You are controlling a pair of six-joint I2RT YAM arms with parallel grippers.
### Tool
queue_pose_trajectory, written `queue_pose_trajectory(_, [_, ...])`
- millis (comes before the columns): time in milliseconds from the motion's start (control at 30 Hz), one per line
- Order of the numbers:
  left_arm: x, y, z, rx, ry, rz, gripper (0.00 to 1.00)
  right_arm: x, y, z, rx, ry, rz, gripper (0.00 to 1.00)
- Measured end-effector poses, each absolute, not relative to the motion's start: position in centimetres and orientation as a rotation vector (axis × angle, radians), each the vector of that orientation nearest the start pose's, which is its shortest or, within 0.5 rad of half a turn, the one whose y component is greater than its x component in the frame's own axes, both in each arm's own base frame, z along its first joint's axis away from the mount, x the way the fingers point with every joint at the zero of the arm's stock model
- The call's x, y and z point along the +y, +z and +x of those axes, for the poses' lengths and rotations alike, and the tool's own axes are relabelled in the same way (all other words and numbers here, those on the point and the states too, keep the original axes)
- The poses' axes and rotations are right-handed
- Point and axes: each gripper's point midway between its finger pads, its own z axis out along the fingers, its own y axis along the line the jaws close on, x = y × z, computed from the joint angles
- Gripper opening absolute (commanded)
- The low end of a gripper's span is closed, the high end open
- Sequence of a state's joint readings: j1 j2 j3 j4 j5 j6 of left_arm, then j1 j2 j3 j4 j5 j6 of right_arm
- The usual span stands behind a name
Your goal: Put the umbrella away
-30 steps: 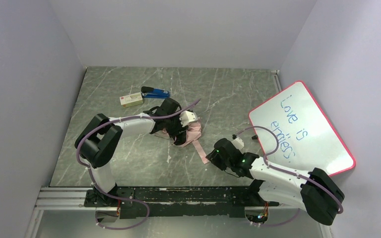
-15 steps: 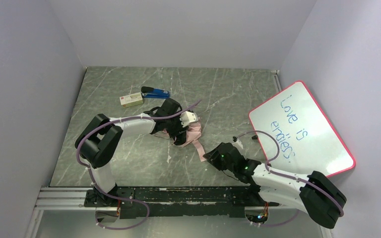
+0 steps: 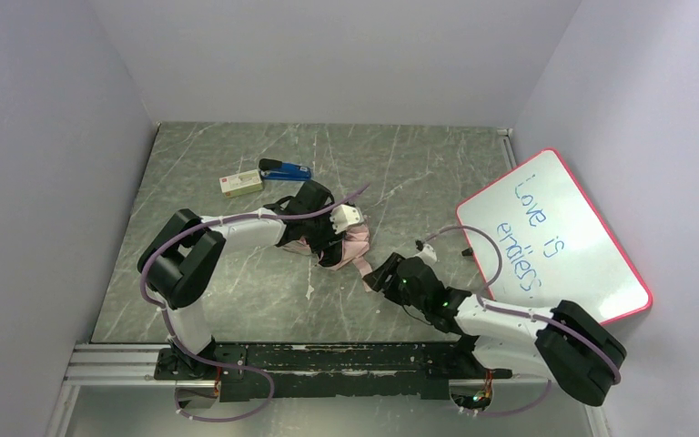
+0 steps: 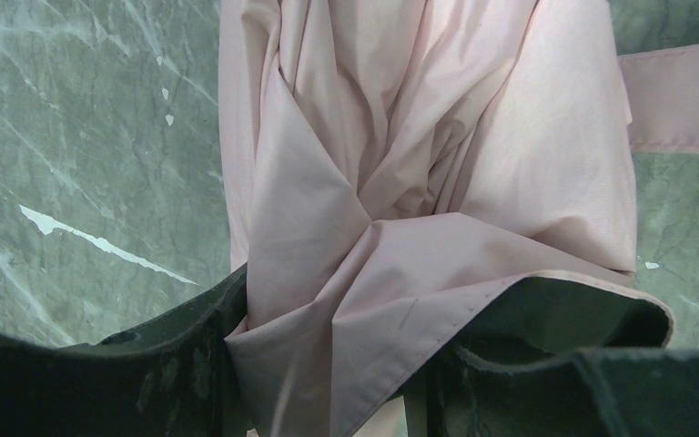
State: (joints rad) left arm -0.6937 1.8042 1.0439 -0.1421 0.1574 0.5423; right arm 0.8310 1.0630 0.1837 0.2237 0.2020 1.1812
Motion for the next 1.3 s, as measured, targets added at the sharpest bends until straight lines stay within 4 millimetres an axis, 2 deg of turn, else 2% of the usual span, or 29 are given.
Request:
queue_pose_trajectory(333, [-27.8, 2.6, 32.4, 1.978, -0.255, 1.49, 0.05, 21.3, 2.8, 21.7, 2.278, 0.732, 0.284, 0.64])
queue_pose_trajectory(600, [-27.8, 2.6, 32.5, 1.981, -0.253, 1.491, 0.05, 22.3, 2.7, 22.8, 2.29, 0.751, 0.165, 0.61])
queue_pose_trajectory(700, [-27.8, 2.6, 32.5, 1.983, -0.252, 1.492, 0.05, 22.0, 2.7, 22.8, 2.328, 0.712, 0.194, 0.61])
queue_pose_trajectory(767, [-27.8, 2.5, 32.5, 1.984, -0.252, 1.493, 0.05, 21.1, 2.6, 22.6, 2.363, 0.657, 0.255, 0.59])
queue_pose_trajectory(900, [-27.8, 2.5, 32.5, 1.984, -0.251, 1.493, 0.05, 19.1, 2.4, 21.2, 2.415, 0.578, 0.369, 0.58])
queue_pose_trajectory(1000, [-27.8, 2.5, 32.5, 1.985, -0.251, 1.494, 0.05, 18.5, 2.3, 20.4, 2.449, 0.552, 0.414, 0.58])
queue_pose_trajectory(1167, [-27.8, 2.5, 32.5, 1.991, -0.25, 1.497, 0.05, 19.3, 2.2, 20.1, 2.492, 0.589, 0.431, 0.59])
queue_pose_trajectory(1300, [-27.8, 2.5, 32.5, 1.995, -0.248, 1.5, 0.05, 21.0, 2.1, 20.3, 2.503, 0.681, 0.434, 0.59])
